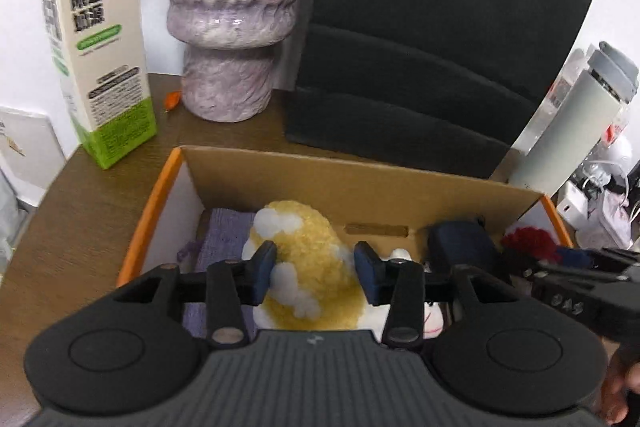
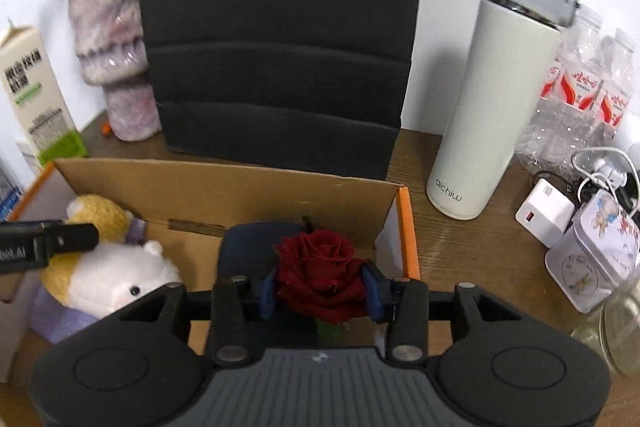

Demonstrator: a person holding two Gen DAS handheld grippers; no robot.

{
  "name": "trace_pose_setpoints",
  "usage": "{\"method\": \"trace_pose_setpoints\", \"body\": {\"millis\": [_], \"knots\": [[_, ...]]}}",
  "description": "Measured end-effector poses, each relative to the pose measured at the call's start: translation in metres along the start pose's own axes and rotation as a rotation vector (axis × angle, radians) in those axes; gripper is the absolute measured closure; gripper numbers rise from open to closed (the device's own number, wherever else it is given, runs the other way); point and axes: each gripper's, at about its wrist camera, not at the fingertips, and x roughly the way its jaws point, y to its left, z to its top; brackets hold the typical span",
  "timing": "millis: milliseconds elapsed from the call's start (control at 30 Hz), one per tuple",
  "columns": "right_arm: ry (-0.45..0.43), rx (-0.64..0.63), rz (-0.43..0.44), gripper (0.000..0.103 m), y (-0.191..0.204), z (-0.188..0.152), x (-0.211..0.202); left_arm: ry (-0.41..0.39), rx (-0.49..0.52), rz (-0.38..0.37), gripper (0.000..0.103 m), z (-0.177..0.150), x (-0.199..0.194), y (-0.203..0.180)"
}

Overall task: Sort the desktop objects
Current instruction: 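Open the left tool on the sheep while the right tool releases the rose, then move both tools back toward the objects left on the table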

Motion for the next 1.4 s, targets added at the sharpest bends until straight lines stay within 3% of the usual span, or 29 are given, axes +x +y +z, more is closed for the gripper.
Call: {"method": "trace_pose_setpoints", "body": {"millis": [67,100,133,167,200,233,267,333,433,700,833,967,1200,1333,1400], "knots": [[0.002,-0.004,-0.008,0.055,-0.001,0.002,0.005,-0.011,0.019,-0.008,0.052,0.002,-0.002,0.0],[-0.003,-0.003,-0.002,0.054,-0.003,0.003,0.004,-0.024,0.031,-0.009,0.045,0.003,-0.005,-0.001],[-0.004,0.0,0.007,0.051,-0.004,0.004,0.002,-0.031,0.039,-0.006,0.027,0.005,-0.008,-0.002],[-0.01,0.006,0.017,0.048,-0.004,0.005,0.0,-0.035,0.039,0.004,0.019,0.007,-0.011,-0.003],[-0.016,0.011,0.021,0.038,-0.005,0.006,-0.002,-0.036,0.038,0.016,0.012,0.008,-0.015,-0.004],[-0.023,0.018,0.012,0.03,-0.005,0.006,-0.006,-0.033,0.044,0.021,0.012,0.008,-0.018,-0.005],[-0.033,0.024,0.017,0.029,-0.005,0.007,-0.011,-0.028,0.055,0.028,0.012,0.008,-0.022,-0.007],[-0.047,0.039,0.028,0.02,-0.004,0.007,-0.022,-0.029,0.075,0.07,0.003,0.005,-0.031,-0.011],[-0.078,0.032,0.025,0.014,0.0,0.003,-0.043,-0.057,0.1,0.118,0.001,-0.004,-0.049,-0.015],[-0.173,0.057,0.084,0.013,-0.004,-0.035,-0.113,-0.096,0.094,0.164,0.0,-0.044,-0.108,-0.018],[-0.24,0.043,0.122,0.011,-0.008,-0.081,-0.154,-0.139,0.089,0.154,0.0,-0.083,-0.142,-0.021],[-0.257,0.044,0.134,0.011,-0.014,-0.133,-0.184,-0.152,0.08,0.127,0.0,-0.125,-0.169,-0.019],[-0.316,0.034,0.163,0.011,-0.028,-0.233,-0.234,-0.24,0.099,0.101,0.0,-0.213,-0.22,-0.006],[-0.36,0.024,0.132,0.011,-0.031,-0.287,-0.26,-0.274,0.053,0.113,0.0,-0.266,-0.245,0.0],[-0.395,-0.02,0.158,0.011,-0.034,-0.315,-0.273,-0.286,0.049,0.126,0.0,-0.29,-0.256,-0.003]]}}
